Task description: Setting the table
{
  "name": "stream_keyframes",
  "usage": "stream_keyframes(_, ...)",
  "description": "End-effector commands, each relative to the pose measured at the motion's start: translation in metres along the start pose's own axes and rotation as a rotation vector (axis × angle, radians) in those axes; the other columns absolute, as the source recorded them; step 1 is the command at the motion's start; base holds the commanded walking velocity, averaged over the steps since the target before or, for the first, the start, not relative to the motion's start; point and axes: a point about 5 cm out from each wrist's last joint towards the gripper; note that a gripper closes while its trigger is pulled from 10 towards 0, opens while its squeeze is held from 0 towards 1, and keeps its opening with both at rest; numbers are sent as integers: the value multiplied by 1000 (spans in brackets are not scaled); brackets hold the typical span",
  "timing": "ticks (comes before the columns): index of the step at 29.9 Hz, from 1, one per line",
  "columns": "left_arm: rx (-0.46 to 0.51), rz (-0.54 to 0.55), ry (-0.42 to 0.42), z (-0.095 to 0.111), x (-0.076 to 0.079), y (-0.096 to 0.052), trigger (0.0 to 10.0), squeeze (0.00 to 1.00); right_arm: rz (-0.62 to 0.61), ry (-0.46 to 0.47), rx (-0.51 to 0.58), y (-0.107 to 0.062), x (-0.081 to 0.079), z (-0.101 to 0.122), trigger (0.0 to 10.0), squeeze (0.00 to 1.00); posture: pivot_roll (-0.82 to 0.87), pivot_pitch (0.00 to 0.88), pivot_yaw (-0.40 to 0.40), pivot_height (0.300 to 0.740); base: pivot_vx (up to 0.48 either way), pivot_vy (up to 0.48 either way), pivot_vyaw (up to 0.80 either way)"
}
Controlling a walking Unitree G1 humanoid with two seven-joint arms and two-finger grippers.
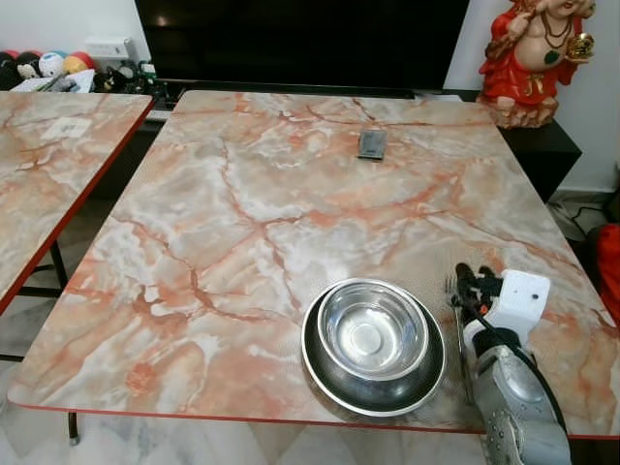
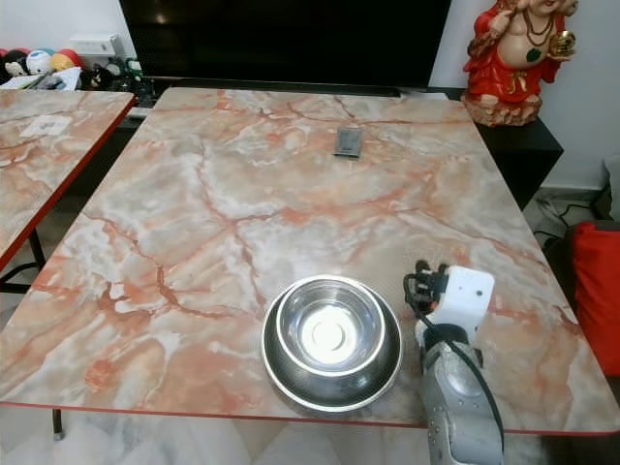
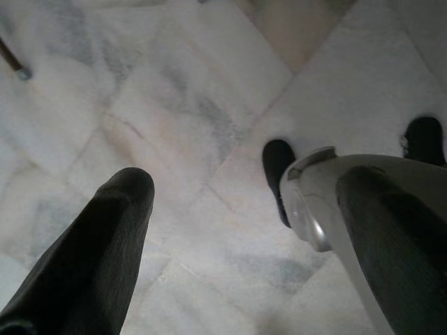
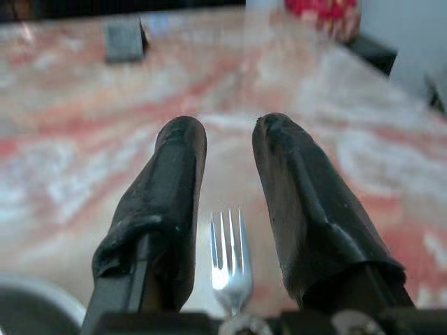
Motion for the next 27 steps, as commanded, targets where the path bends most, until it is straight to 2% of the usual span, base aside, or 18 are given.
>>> stream_keyframes(1, -29, -2, -3, -7, -4, -3, 10000, 0, -9, -13, 64, 0, 6, 12, 10000, 0, -38, 99, 11, 740, 0, 0, 0)
stream_keyframes(7, -20, 7, -12, -6, -8, -3, 10000, 0, 6, -43, 73, 4, 10, 12, 10000, 0, -38, 70, 5, 740, 0, 0, 0)
stream_keyframes(11, -16, 11, -20, -5, -7, -3, 10000, 0, 51, -63, 86, 8, 5, 13, 10000, 0, -46, 42, 2, 740, 0, 0, 0)
stream_keyframes(15, -23, 11, -29, -6, -2, -2, 10000, 0, 48, -36, 94, 9, 0, 12, 10000, 0, -51, 0, 1, 740, 0, 0, 0)
stream_keyframes(21, -25, 11, -38, 0, 2, 2, 10000, 0, 23, -22, 85, 13, 1, 7, 10000, 0, -53, 0, 7, 740, 0, 0, 0)
stream_keyframes(27, -16, 16, -37, 8, -1, 4, 10000, 0, 16, -24, 95, 16, -1, 7, 10000, 0, -57, 0, 11, 740, 0, 0, 0)
Point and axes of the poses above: a point about 5 cm out from each wrist's last joint towards the gripper, its own y axis pointing out of the wrist towards the gripper, its own z axis along the axis of the wrist's last joint, x = y × z, and after that the axes turned 3 degrees about -y, right-handed
